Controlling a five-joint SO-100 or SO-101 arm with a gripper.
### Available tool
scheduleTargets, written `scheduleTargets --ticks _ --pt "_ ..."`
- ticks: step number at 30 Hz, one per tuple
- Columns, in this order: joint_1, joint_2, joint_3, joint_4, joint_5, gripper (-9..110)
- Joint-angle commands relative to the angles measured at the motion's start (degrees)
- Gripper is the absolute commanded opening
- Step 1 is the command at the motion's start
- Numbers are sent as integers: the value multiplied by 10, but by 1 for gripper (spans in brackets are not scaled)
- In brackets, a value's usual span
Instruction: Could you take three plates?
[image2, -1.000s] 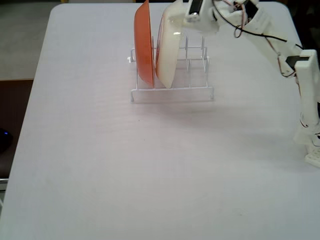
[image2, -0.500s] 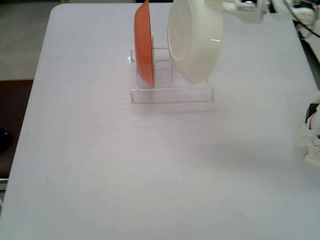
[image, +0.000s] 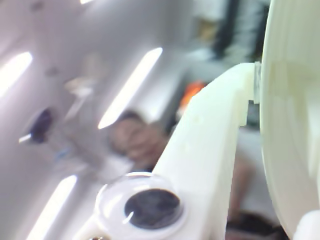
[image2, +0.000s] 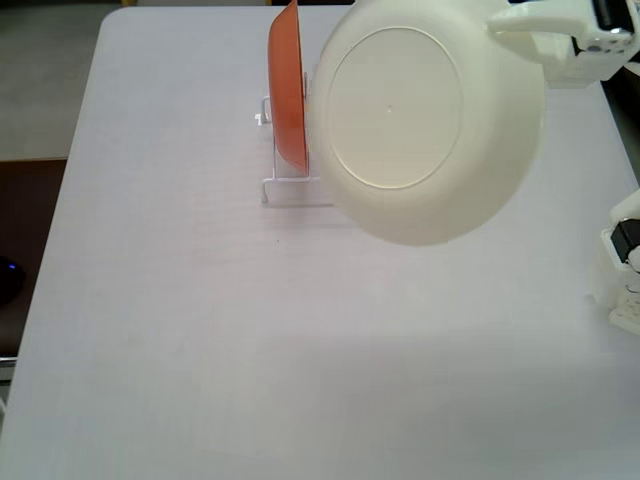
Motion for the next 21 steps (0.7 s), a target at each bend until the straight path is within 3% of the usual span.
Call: scheduleTargets --ticks 1,11,21 --pt "-26 -41 -6 -105 18 0" --pt "-17 -182 -7 -312 62 0" --pt "10 -271 -65 -355 83 0"
